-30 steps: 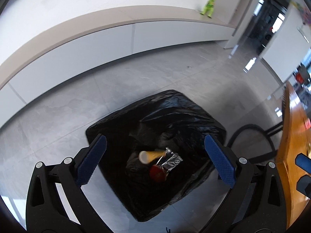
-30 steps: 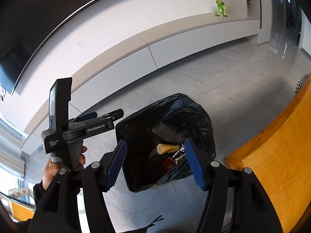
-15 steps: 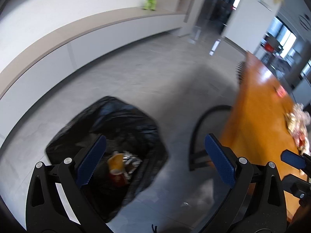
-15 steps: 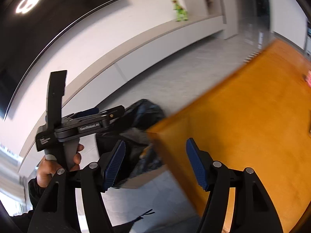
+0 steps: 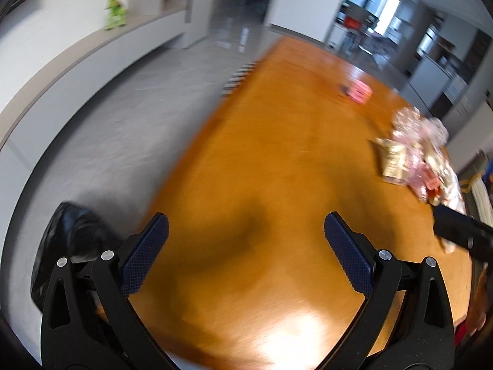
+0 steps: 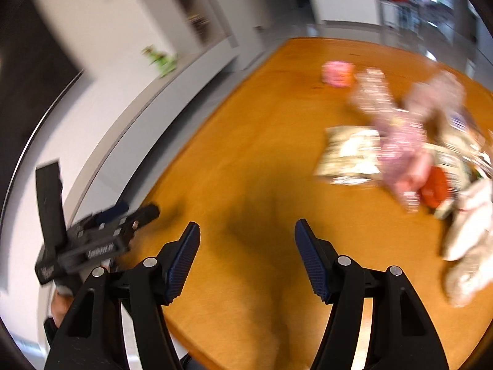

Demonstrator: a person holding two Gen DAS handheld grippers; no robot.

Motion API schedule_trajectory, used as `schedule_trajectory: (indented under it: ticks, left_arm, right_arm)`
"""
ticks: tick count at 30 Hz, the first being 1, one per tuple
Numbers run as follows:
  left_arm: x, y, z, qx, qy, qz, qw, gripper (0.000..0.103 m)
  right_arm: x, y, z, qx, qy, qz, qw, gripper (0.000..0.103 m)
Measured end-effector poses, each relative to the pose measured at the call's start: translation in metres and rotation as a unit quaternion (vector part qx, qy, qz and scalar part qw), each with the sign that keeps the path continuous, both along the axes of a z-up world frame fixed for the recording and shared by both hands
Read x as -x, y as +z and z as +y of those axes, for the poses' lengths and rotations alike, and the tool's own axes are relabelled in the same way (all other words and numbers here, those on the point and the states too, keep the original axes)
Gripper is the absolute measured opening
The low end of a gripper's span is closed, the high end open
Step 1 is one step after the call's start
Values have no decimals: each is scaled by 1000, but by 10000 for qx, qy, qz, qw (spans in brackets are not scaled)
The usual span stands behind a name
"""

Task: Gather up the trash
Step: 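Grasp the snack bag with left gripper while right grasps the pink container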

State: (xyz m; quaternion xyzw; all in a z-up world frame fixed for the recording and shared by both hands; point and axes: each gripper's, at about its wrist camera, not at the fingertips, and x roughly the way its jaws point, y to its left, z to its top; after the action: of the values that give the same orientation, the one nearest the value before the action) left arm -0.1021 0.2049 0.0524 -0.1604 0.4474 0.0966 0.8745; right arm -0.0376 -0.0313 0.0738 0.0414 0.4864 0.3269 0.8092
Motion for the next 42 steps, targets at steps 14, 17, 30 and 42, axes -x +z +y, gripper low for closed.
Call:
schedule_trajectory:
  ticks: [14,17,30,42]
  left_arm:
    - [-108,-1,-102,55,-1174,156,9929,98]
    - [-127,-1,-115,48,-1310,206,9912,98]
    - [-177,-13,-163,-130,-1624,481,9855,98]
    - [-202,-34,-165,-142,-1426,320,9892,58]
  right_arm:
    - [-102,-38,-79,-150,-1519,1256,9803,52]
    - [-111,-41,-79,-153,-1665,1282,9775,52]
    - [-129,-42,-96,-80,-1822,1076,9773,17]
    - [-109,-30,-109,-143,-1627,824,9831,17]
